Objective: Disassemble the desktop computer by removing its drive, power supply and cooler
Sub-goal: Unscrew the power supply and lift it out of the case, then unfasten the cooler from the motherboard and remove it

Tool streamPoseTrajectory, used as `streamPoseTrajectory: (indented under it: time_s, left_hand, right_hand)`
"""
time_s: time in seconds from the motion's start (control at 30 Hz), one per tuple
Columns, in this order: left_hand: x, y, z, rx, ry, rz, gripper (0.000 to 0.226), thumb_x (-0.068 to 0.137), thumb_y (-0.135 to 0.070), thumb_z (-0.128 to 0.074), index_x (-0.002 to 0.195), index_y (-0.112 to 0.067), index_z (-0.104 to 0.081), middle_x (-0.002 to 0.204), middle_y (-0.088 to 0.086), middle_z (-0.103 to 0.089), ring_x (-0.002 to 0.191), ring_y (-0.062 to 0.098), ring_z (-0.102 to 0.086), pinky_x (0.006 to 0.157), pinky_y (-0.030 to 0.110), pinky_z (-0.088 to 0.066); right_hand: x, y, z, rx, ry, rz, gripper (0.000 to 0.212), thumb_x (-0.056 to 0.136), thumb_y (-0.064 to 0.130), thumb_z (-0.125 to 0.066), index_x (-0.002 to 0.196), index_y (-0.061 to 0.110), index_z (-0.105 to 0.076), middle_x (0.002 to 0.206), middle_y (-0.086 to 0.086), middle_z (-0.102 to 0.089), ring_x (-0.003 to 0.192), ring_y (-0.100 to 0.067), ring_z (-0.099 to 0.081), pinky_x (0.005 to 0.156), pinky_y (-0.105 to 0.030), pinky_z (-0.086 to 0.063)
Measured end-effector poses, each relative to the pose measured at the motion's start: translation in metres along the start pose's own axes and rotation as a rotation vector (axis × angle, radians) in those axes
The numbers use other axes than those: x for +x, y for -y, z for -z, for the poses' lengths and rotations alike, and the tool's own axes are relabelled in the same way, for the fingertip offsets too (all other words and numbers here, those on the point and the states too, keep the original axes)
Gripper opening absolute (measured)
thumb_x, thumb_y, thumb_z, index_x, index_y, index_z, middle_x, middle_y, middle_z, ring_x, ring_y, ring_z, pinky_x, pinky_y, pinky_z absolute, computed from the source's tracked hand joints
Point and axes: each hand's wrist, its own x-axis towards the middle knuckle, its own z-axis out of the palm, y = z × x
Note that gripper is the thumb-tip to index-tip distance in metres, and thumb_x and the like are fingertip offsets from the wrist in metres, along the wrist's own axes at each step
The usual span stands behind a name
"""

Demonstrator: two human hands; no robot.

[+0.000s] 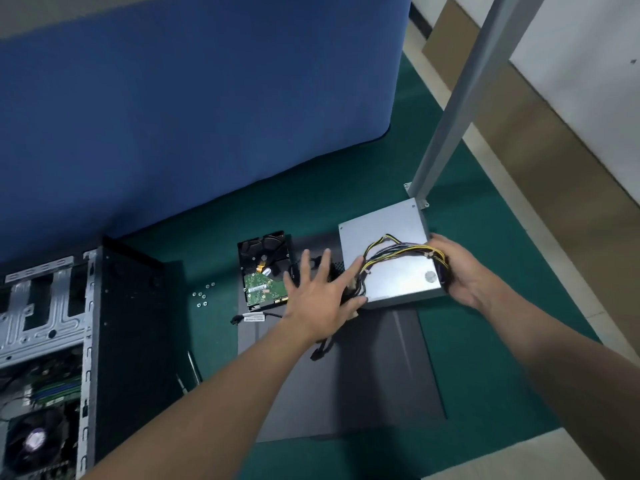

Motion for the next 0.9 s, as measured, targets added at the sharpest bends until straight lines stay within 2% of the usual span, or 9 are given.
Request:
streamPoseTrajectory:
  time_s: [0.13,0.27,0.37,0.5,0.63,0.7,0.77,0.83,0.9]
  left_hand:
    - [-0.002,0.011,0.000,-0.130,0.015,0.142,0.062,0.088,-0.077,-0.026,0.133,-0.072,0.016,0.163,0.007,0.013,0.144,0.046,0.017,0.112,0.069,-0.001]
    - [-0.005,0.017,0.000,-0.211,0.046,0.183,0.062,0.080,-0.084,-0.021,0.128,-0.077,0.018,0.163,0.010,0.007,0.146,0.047,0.003,0.113,0.068,-0.006]
    - [-0.002,0.014,-0.001,-0.240,0.050,0.186,0.062,0.080,-0.085,-0.023,0.127,-0.078,0.017,0.163,0.012,0.007,0.146,0.047,-0.006,0.111,0.068,-0.005]
    - [0.002,0.007,-0.004,-0.226,0.044,0.180,0.061,0.081,-0.084,-0.021,0.129,-0.076,0.016,0.162,0.017,0.002,0.147,0.042,-0.012,0.110,0.069,-0.006]
    - [0.004,0.003,-0.001,-0.172,0.050,0.174,0.061,0.083,-0.083,-0.020,0.131,-0.074,0.018,0.162,0.018,-0.006,0.147,0.038,-0.017,0.111,0.069,-0.009]
    - [0.002,0.003,0.000,-0.136,0.055,0.176,0.062,0.086,-0.080,-0.022,0.133,-0.071,0.017,0.162,0.016,-0.010,0.147,0.036,-0.016,0.111,0.068,-0.009]
    - [-0.002,0.006,0.002,-0.091,0.048,0.171,0.063,0.089,-0.076,-0.024,0.137,-0.066,0.016,0.160,0.014,-0.017,0.147,0.033,-0.017,0.112,0.067,-0.010]
    - [-0.008,0.008,0.002,-0.061,0.029,0.157,0.064,0.092,-0.072,-0.026,0.141,-0.061,0.014,0.159,0.013,-0.021,0.146,0.033,-0.017,0.113,0.066,-0.011]
    - [-0.015,0.010,-0.001,-0.045,0.001,0.138,0.065,0.094,-0.070,-0.028,0.145,-0.057,0.010,0.158,0.013,-0.021,0.146,0.033,-0.017,0.114,0.064,-0.010]
  right_hand:
    - [0.013,-0.005,-0.018,0.037,0.057,-0.062,0.017,0.086,0.014,-0.056,0.102,0.016,-0.063,0.084,-0.007,-0.071,0.070,-0.022,-0.067,0.060,-0.029,-0.053]
    - [0.017,-0.010,-0.028,0.070,0.069,-0.112,0.015,0.086,0.018,-0.058,0.098,0.014,-0.065,0.081,-0.006,-0.070,0.067,-0.020,-0.066,0.055,-0.024,-0.052]
    - [0.016,-0.014,-0.029,0.095,0.067,-0.133,0.015,0.083,0.022,-0.063,0.092,0.012,-0.069,0.084,-0.007,-0.071,0.073,-0.021,-0.066,0.062,-0.028,-0.052]
    - [0.018,-0.007,-0.028,0.125,-0.073,-0.076,0.010,0.083,0.016,-0.064,0.079,0.010,-0.071,0.076,-0.008,-0.071,0.066,-0.022,-0.067,0.056,-0.025,-0.052]
    - [0.018,-0.007,-0.033,0.102,-0.114,-0.092,0.018,0.085,0.019,-0.063,0.070,0.015,-0.072,0.071,-0.005,-0.071,0.059,-0.019,-0.066,0.051,-0.024,-0.050]
    - [0.017,-0.009,-0.035,0.000,-0.156,-0.064,0.013,0.086,0.022,-0.062,0.079,0.016,-0.071,0.081,-0.005,-0.071,0.071,-0.021,-0.066,0.063,-0.028,-0.051]
    - [0.017,-0.010,-0.038,-0.243,-0.232,0.032,0.014,0.090,0.023,-0.057,0.084,0.019,-0.070,0.092,-0.004,-0.069,0.087,-0.025,-0.062,0.079,-0.035,-0.048]
    - [0.013,-0.013,-0.042,-0.582,-0.385,0.205,0.021,0.094,0.020,-0.048,0.084,0.017,-0.067,0.091,-0.006,-0.065,0.088,-0.028,-0.055,0.075,-0.035,-0.044]
    - [0.001,-0.016,-0.051,-0.892,-0.558,0.436,0.024,0.095,0.016,-0.045,0.095,0.010,-0.068,0.099,-0.011,-0.063,0.093,-0.031,-0.052,0.075,-0.036,-0.041]
